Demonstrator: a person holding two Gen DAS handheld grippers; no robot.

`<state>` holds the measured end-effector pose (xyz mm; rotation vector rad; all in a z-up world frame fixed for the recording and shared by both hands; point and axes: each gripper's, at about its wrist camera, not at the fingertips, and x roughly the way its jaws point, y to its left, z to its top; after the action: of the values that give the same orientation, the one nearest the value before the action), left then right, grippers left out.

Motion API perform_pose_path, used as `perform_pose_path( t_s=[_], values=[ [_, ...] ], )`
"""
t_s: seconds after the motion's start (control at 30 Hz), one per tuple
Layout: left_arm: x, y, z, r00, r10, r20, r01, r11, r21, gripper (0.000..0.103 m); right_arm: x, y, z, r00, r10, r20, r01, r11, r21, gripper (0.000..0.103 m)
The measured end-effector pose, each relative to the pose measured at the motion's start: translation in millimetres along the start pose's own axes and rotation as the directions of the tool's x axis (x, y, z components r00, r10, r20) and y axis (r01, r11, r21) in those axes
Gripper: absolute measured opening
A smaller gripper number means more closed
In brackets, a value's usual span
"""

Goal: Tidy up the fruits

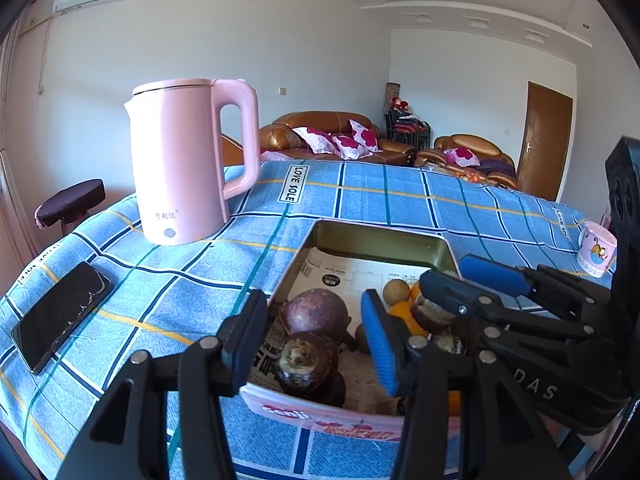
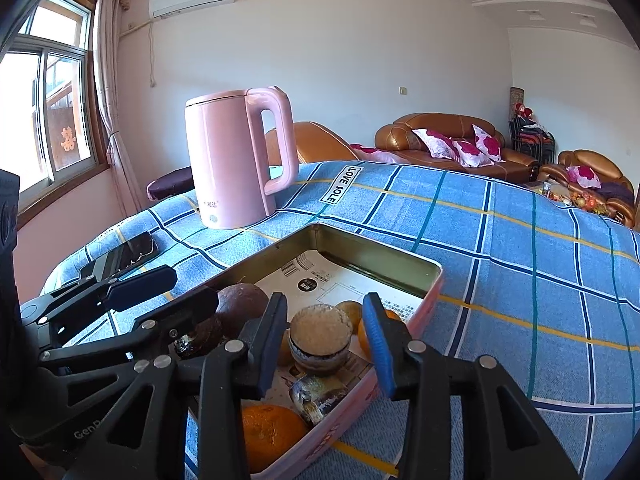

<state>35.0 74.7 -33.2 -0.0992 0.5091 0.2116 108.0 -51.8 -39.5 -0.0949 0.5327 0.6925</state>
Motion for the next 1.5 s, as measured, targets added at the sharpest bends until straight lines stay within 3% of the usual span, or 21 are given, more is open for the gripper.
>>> perform_pose_path(
  t_s=[0.07, 0.43, 0.83, 1.5],
  values=[
    [-2.3, 2.0, -0.2, 1.0, 0.007, 0.01, -0.007, 1.0, -0.009, 0.068, -1.2, -2.9, -0.2, 1.0, -0.003, 0.004, 0.003, 1.0, 0.014, 0.047],
    [-18.0, 2.5, -0.4, 0.997, -0.008, 0.072, 0.009, 1.0, -0.015, 0.087, -22.6, -12.8, -5.4, 0.996, -0.055, 0.068, 0.051, 0.996, 0.068, 0.064],
    [-26.8, 5.8, 2.7, 0.994, 0.0, 0.107, 0.003, 1.0, -0.027, 0.09, -49.2, -6.9, -2.2, 0.988, -0.085, 0.127, 0.08, 0.996, 0.042, 0.064],
    [-29.1, 2.8, 4.3, 0.993, 0.001, 0.114, 0.002, 1.0, -0.02, 0.09, -52.2, -8.8, -2.8, 0.987, -0.088, 0.133, 0.083, 0.996, 0.046, 0.065]
  ],
)
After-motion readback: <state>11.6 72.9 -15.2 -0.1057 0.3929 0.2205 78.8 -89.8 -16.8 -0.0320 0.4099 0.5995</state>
